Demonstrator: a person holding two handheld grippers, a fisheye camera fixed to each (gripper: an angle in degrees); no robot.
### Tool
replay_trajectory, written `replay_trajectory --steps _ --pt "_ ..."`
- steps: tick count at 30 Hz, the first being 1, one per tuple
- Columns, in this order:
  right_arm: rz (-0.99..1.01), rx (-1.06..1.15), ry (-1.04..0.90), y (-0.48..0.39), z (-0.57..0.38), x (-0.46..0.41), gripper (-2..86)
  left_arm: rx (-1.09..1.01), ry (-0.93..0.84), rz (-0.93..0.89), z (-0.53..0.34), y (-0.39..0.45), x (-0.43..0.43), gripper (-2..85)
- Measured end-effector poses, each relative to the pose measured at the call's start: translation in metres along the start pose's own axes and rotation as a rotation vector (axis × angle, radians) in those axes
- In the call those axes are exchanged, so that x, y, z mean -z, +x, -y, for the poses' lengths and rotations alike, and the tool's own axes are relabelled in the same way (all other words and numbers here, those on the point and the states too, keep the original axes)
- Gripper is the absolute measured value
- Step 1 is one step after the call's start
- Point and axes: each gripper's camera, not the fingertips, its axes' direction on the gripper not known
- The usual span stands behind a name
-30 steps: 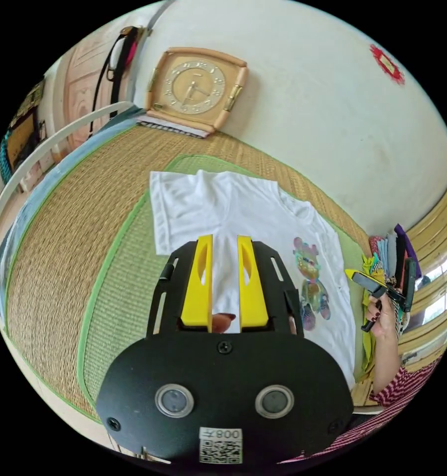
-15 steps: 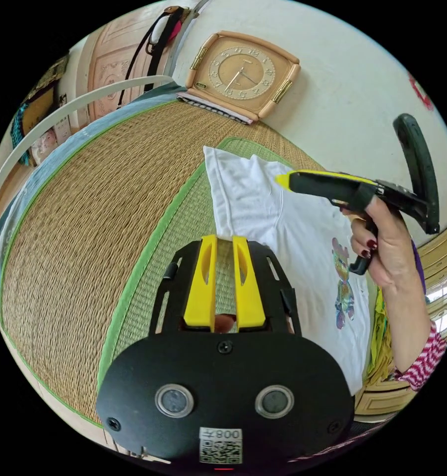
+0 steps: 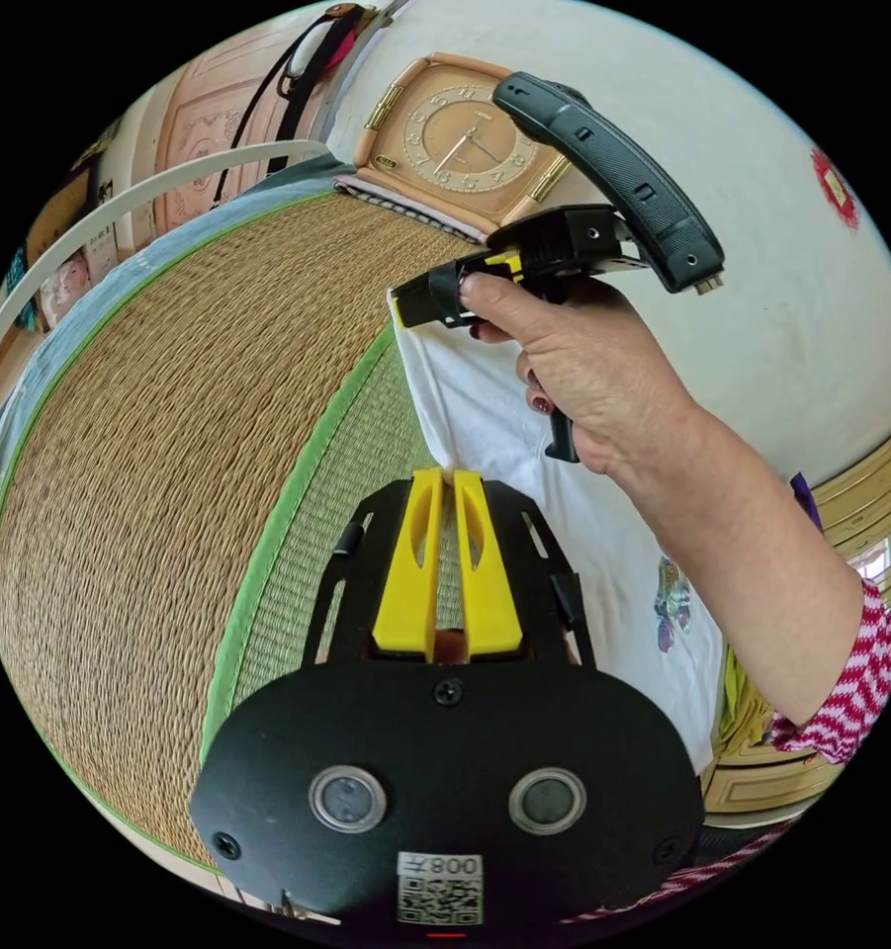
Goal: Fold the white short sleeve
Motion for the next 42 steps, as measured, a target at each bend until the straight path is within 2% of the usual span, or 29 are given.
replay_trajectory --steps 4,8,12,15,20,27,32,33,37,40,42 --pt "0.060 -0.054 0.060 0.030 -0.010 0.023 1.2 -0.068 0.067 -0.045 -0.002 0.016 0.026 2.1" --pt "0.160 -0.186 0.163 0.096 -0.053 0.064 0.8 -0.207 0.086 -0.065 -0.001 0.048 0.041 2.0" --pt "0.219 -0.339 0.177 0.158 -0.115 0.069 0.8 -0.386 0.025 -0.024 -0.008 0.094 0.031 1.9" --pt "0.241 -0.435 0.109 0.186 -0.149 0.042 0.7 -0.453 -0.059 0.003 -0.016 0.116 0.009 1.9" --pt "0.247 -0.515 0.025 0.210 -0.182 0.007 0.6 -0.483 -0.147 -0.003 -0.026 0.130 -0.009 1.9" --pt "0.263 -0.600 0.120 0.226 -0.216 0.024 0.2 -0.435 -0.093 -0.034 -0.020 0.132 0.009 1.9" --pt "0.257 -0.497 0.089 0.201 -0.201 0.017 -0.1 -0.409 -0.181 0.035 -0.014 0.129 -0.021 1.0" --pt "0.242 -0.477 0.039 0.196 -0.197 0.004 -0.3 -0.397 -0.163 0.019 -0.013 0.129 -0.017 0.7" --pt "0.252 -0.497 0.091 0.205 -0.214 0.022 -0.4 -0.391 -0.099 -0.011 -0.006 0.137 0.006 0.4" --pt "0.196 -0.544 0.152 0.226 -0.258 0.055 -0.4 -0.422 -0.088 0.002 0.002 0.148 0.007 0.3" --pt "0.072 -0.632 0.155 0.252 -0.313 0.077 -0.4 -0.443 -0.102 0.035 0.007 0.155 0.000 0.3"
